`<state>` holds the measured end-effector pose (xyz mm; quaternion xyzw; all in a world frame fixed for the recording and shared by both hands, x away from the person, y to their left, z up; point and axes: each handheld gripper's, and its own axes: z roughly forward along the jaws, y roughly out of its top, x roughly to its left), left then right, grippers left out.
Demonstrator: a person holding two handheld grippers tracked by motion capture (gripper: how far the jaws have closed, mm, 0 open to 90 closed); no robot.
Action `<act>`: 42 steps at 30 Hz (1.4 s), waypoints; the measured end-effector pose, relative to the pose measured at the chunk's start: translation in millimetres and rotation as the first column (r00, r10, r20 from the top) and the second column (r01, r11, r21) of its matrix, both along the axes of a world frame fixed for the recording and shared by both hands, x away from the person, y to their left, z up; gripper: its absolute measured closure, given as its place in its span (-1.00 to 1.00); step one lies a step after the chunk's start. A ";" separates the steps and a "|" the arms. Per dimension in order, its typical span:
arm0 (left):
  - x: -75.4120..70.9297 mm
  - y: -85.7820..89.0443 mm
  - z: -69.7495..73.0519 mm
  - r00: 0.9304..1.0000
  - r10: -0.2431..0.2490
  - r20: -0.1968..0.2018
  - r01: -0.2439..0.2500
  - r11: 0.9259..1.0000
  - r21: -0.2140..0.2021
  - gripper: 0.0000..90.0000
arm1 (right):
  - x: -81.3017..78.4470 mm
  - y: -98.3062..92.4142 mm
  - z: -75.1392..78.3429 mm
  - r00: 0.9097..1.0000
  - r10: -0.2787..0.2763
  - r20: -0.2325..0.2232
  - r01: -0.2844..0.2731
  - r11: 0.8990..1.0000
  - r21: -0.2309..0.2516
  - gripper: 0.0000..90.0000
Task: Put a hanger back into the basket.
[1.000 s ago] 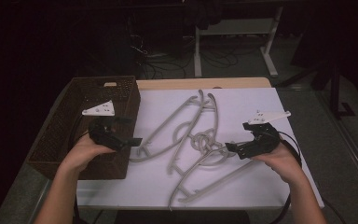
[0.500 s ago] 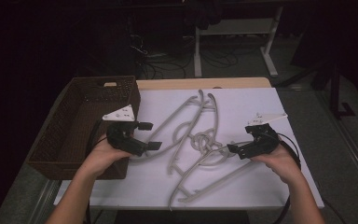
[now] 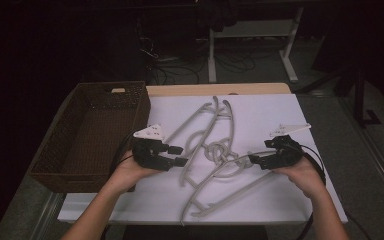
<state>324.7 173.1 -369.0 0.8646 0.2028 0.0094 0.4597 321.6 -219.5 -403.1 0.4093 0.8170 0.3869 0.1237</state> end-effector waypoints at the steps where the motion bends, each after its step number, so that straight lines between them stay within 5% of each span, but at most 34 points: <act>1: 0.4 -1.1 -2.5 1.000 0.001 0.001 -0.001 1.000 0.006 0.04 | 1.7 -4.7 -5.9 1.000 -0.006 -0.019 0.006 1.000 -0.014 -0.29; 2: 1.0 -1.9 -4.4 1.000 0.002 0.002 -0.002 1.000 0.011 0.04 | 1.7 -4.7 -5.9 1.000 -0.006 -0.019 0.006 1.000 -0.014 -0.29; 3: 1.5 -2.8 -6.3 1.000 0.005 -0.001 -0.005 1.000 0.015 -0.10 | 3.5 -8.8 -10.7 0.999 -0.021 -0.048 0.019 0.999 -0.026 0.01; 5: 2.2 -4.6 -9.8 1.000 0.003 -0.005 -0.003 1.000 0.020 -0.15 | 4.4 -10.6 -12.8 0.998 -0.028 -0.058 0.026 0.999 -0.033 0.09; 6: 2.4 -5.7 -11.5 1.000 0.002 -0.005 -0.002 1.000 0.025 -0.24 | 6.2 -13.5 -16.8 0.996 -0.038 -0.082 0.034 0.998 -0.045 0.32; 15: 4.1 -9.9 -19.9 1.000 0.000 -0.019 0.000 0.999 0.037 -0.37 | 18.5 -17.6 -32.4 0.980 -0.108 -0.168 0.085 0.987 -0.137 0.97; 22: 5.3 -10.0 -23.1 1.000 0.002 -0.022 -0.001 0.999 0.036 -0.42 | 31.9 -16.9 -41.0 0.968 -0.171 -0.182 0.126 0.964 -0.234 0.98; 31: 5.5 -9.6 -23.9 1.000 0.002 -0.022 -0.001 0.999 0.036 -0.42 | 52.4 -17.0 -42.1 0.963 -0.218 -0.160 0.172 0.950 -0.259 0.98; 42: 6.5 -8.1 -24.1 1.000 0.004 -0.023 -0.003 1.000 0.031 -0.42 | 112.8 3.4 -40.3 0.961 -0.243 -0.131 0.195 0.933 -0.301 0.98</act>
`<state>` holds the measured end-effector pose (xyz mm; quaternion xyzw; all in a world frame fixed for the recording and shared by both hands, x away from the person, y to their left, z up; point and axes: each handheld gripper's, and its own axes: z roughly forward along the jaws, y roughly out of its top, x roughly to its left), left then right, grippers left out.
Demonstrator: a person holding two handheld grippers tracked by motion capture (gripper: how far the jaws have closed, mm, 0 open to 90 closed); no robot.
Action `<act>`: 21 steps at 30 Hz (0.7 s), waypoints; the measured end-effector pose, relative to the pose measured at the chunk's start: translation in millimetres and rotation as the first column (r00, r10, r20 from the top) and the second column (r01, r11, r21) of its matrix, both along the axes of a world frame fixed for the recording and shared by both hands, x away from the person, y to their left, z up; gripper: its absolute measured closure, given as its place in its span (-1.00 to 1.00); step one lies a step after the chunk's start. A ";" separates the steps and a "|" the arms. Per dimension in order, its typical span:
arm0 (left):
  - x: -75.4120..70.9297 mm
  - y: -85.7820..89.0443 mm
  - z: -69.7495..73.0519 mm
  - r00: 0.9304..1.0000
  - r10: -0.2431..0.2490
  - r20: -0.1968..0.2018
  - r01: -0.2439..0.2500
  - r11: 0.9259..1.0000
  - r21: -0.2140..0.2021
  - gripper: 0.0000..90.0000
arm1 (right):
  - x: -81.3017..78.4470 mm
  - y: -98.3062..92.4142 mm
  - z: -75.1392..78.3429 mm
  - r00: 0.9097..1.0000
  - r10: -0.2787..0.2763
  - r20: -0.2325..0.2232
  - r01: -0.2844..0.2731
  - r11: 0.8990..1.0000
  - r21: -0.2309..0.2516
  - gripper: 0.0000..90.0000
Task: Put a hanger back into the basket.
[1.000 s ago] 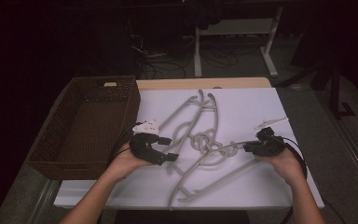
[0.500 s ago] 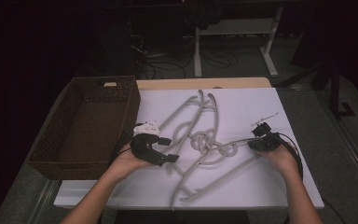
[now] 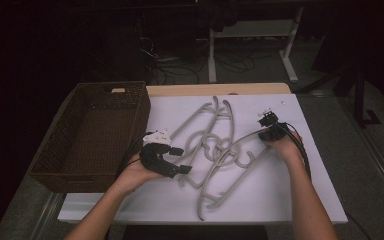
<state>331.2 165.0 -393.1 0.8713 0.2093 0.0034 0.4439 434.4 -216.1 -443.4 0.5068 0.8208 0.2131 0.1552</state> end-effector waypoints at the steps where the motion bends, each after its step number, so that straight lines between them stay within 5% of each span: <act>1: 0.1 0.3 0.1 1.000 0.001 -0.001 -0.001 1.000 -0.003 -0.42 | 5.3 2.2 0.2 1.000 0.001 0.000 -0.001 1.000 -0.010 0.98; 9: 1.4 3.8 0.7 1.000 0.009 0.002 -0.009 1.000 -0.007 -0.43 | 28.6 6.9 1.7 1.000 -0.011 0.018 0.011 1.000 -0.018 0.95; 21: -0.4 2.2 1.7 1.000 0.013 0.008 -0.013 1.000 -0.007 -0.46 | -38.8 11.1 34.7 0.996 0.018 0.088 -0.027 0.995 0.098 0.47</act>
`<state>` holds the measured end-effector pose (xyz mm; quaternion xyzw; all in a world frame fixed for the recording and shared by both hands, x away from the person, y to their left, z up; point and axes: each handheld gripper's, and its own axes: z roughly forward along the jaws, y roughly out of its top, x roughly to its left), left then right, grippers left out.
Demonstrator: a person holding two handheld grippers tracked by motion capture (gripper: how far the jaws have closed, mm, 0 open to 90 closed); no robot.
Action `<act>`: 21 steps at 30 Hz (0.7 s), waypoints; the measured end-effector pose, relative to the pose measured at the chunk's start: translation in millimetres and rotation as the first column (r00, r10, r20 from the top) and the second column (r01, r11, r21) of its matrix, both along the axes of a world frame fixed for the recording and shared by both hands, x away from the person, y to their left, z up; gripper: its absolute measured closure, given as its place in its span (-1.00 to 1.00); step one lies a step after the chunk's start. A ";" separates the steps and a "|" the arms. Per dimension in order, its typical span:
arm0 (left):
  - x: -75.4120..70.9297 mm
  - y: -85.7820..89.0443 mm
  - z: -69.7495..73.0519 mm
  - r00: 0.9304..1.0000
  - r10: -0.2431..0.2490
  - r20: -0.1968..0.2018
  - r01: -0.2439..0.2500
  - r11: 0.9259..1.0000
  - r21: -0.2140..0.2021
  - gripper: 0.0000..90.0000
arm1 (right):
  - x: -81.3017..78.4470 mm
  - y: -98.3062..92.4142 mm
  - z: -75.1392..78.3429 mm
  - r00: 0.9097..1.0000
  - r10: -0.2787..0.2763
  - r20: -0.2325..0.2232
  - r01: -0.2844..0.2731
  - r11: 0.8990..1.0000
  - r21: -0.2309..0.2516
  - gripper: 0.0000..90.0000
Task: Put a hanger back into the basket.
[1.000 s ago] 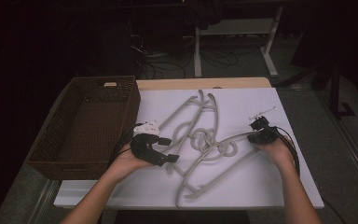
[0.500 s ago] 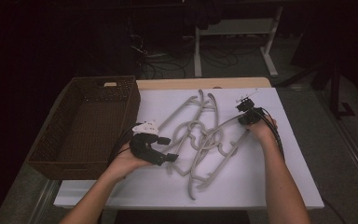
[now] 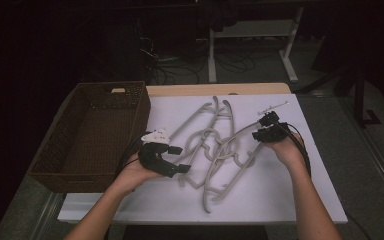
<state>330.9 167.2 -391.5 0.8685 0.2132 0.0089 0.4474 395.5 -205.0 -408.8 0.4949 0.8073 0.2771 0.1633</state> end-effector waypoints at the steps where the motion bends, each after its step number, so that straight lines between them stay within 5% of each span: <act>1: -0.1 0.0 0.2 1.000 0.000 -0.001 0.000 1.000 -0.001 -0.46 | -5.1 -0.3 0.6 1.000 -0.008 0.002 0.008 1.000 0.008 0.41; 6: 0.1 -0.5 -0.3 1.000 -0.001 -0.001 0.001 1.000 0.001 -0.47 | -19.4 -5.5 -6.1 0.995 -0.096 -0.031 0.097 0.995 0.036 0.15; 14: 0.4 -1.3 -0.4 1.000 -0.005 0.001 0.005 1.000 -0.001 -0.48 | -12.3 -7.5 -26.2 0.972 -0.210 -0.103 0.218 0.973 0.076 -0.27; 21: 0.4 -0.7 -0.2 1.000 -0.003 0.002 0.003 1.000 -0.002 -0.48 | -2.5 -0.4 -35.7 0.957 -0.252 -0.145 0.258 0.966 0.026 -0.18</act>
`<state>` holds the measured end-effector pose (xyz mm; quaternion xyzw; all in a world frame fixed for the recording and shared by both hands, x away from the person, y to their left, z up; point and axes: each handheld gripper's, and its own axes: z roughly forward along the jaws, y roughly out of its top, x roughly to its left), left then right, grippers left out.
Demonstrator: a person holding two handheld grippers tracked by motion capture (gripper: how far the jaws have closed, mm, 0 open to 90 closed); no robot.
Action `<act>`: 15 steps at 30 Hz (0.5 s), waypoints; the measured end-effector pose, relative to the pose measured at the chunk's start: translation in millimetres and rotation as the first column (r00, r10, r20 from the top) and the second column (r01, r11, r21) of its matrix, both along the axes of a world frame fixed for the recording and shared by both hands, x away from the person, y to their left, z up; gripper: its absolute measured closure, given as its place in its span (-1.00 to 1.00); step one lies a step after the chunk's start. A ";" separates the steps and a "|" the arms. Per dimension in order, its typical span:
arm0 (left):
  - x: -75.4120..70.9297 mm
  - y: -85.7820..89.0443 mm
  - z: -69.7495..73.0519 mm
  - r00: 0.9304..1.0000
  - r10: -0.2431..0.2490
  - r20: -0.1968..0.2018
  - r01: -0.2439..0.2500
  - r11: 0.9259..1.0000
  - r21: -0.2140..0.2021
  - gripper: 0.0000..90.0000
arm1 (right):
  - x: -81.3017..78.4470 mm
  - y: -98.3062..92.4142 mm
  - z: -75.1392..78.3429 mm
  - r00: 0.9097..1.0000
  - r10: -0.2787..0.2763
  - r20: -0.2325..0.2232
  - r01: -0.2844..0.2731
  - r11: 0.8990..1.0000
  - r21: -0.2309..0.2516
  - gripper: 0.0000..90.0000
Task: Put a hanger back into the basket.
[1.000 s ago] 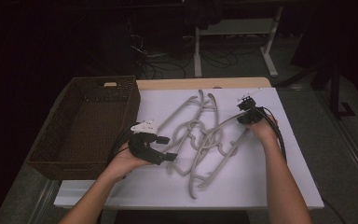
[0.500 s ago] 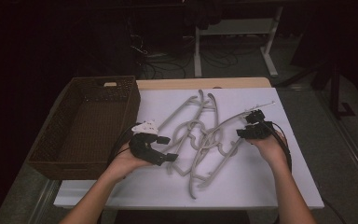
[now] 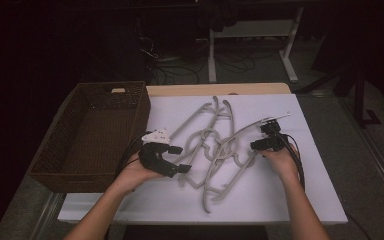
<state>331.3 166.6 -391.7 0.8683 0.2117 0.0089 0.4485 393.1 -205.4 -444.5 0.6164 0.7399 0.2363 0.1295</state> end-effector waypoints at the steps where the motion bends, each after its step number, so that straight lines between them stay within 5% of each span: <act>1: 0.0 0.1 0.0 1.000 0.000 -0.001 0.000 1.000 -0.001 -0.48 | 1.1 0.5 -1.0 1.000 -0.006 -0.006 0.006 1.000 -0.005 -0.13; 15: 0.4 0.8 0.0 1.000 0.004 -0.001 -0.004 1.000 -0.002 -0.48 | 16.6 8.6 -0.6 0.999 -0.032 -0.003 0.032 0.999 -0.010 0.26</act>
